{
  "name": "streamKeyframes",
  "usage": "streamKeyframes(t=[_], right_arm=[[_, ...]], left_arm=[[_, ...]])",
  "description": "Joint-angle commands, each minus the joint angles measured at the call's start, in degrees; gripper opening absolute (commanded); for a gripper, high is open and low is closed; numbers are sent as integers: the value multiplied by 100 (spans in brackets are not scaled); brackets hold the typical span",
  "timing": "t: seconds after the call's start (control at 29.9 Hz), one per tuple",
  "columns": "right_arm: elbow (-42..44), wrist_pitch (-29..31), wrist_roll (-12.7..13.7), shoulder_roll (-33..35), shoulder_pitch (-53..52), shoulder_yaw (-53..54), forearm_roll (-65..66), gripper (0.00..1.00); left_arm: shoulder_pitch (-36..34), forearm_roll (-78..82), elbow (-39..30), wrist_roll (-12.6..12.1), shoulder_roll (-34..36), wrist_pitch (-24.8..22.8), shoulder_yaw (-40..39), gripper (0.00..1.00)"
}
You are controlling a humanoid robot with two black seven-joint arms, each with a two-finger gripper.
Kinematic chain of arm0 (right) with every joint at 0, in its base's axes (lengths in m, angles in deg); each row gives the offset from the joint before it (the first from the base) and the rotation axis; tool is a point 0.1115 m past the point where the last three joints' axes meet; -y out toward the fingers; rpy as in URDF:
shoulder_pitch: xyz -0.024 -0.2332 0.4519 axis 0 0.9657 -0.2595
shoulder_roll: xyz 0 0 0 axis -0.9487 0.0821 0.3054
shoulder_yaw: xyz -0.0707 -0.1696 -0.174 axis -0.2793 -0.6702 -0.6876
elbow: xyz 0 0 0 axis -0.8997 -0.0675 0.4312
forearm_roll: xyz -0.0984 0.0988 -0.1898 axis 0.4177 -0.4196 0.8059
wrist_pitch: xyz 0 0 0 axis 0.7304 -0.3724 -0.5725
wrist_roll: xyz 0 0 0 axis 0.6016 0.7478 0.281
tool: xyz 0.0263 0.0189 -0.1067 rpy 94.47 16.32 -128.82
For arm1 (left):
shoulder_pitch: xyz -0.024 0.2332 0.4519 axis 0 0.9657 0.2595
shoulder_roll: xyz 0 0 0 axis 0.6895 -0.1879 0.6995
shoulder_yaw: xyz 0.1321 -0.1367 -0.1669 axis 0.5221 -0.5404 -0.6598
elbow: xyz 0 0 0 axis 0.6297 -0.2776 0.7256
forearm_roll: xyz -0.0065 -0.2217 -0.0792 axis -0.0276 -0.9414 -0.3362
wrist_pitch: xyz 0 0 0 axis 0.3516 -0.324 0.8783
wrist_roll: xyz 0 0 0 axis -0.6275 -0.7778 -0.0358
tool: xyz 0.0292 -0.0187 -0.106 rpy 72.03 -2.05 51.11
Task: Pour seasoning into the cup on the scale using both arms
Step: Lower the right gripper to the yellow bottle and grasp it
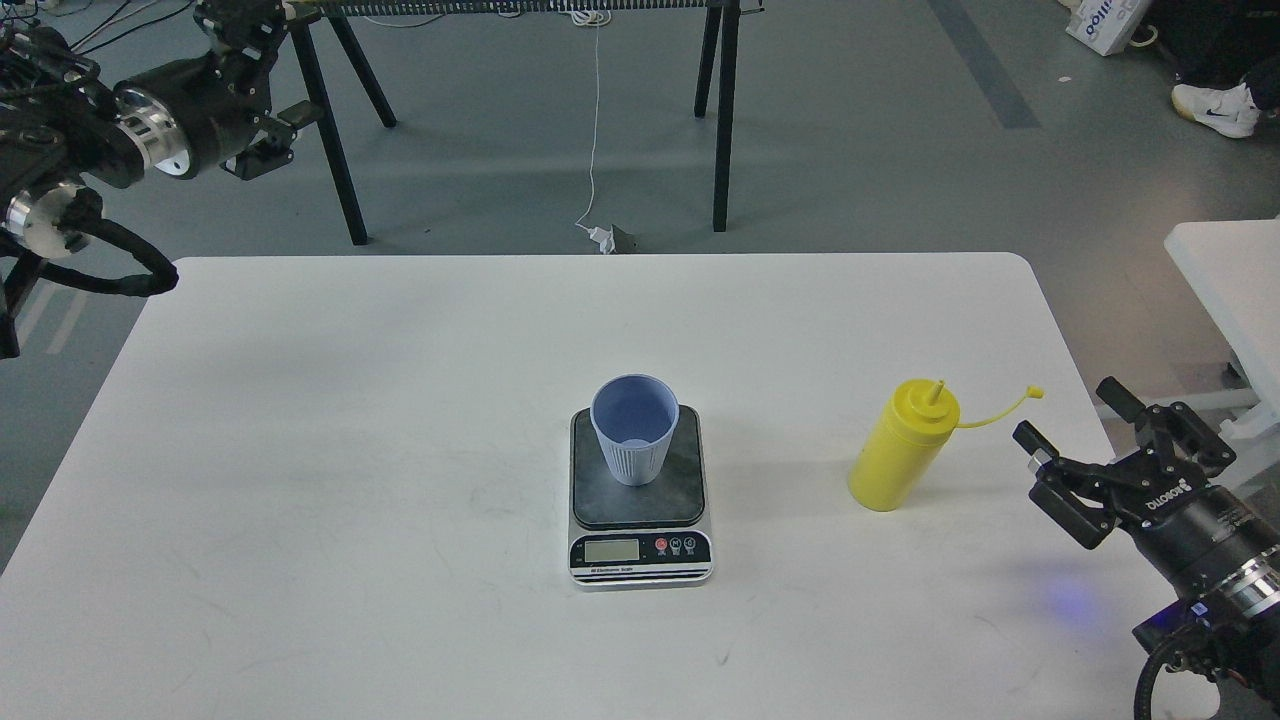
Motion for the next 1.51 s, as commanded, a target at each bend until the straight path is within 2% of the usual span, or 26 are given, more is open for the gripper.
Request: streamKeyframes(t=[0.0,0.2,0.4,0.9,1.47], right_arm=[[580,0,2,-319,-51,-297,139,99],[1364,0,2,-802,-455,-509,525,99],[1540,0,2,-1093,-701,-544,877,99],[2612,0,2,-1814,-1474,-728,1423,99],[2797,0,2,-2095,-1835,-904,1440,99]], left_arm=[[26,-1,2,0,2,0,-8,100],[44,-1,2,0,19,0,0,100],[96,-1,2,0,46,0,0,100],[281,-9,-7,0,81,0,0,100],[386,-18,2,0,98,0,-8,100]])
